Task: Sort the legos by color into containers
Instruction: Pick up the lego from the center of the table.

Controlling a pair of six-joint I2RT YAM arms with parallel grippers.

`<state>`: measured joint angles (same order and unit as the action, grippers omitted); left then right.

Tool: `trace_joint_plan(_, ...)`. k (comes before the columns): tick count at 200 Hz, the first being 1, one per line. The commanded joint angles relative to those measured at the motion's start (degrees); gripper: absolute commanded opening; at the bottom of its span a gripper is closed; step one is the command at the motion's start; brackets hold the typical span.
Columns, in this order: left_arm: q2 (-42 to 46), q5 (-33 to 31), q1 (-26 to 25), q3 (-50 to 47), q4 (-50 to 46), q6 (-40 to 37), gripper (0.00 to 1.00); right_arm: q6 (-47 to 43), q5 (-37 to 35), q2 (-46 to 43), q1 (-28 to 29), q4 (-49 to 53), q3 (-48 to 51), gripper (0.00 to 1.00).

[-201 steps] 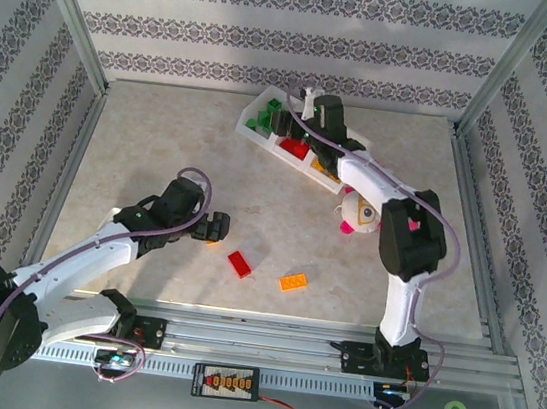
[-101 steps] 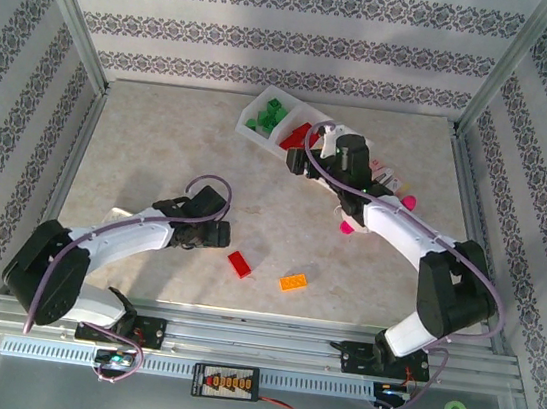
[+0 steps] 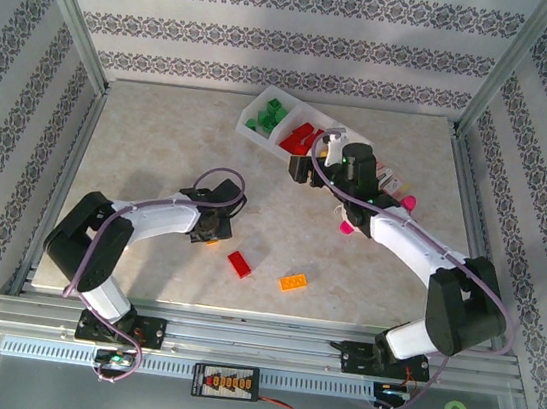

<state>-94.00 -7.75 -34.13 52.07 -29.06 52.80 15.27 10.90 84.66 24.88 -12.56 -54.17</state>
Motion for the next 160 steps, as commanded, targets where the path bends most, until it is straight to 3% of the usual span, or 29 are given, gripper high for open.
trace_joint_plan(1, -1.4, -0.5, -0.6, 2.3, -4.6, 0.4, 0.44, 1.3, 2.0, -2.4, 0.0, -1.2, 1.7, 0.86)
trace_joint_plan(50, -0.4, -0.6, -0.6, 3.3, -5.6, -1.0, 0.25, 0.4, 1.1, -8.3, -0.6, 0.2, 5.7, 0.87)
trace_joint_plan(105, 2.0, -1.5, -0.6, 10.2, -6.7, -7.2, 0.23, -3.1, 1.5, -18.5, -1.9, 5.3, 9.2, 0.91)
trace_joint_plan(160, -6.2, 2.2, -0.7, 27.1, -3.4, -13.7, 0.22, -4.9, -0.9, -29.9, -4.6, 13.4, 12.1, 0.94)
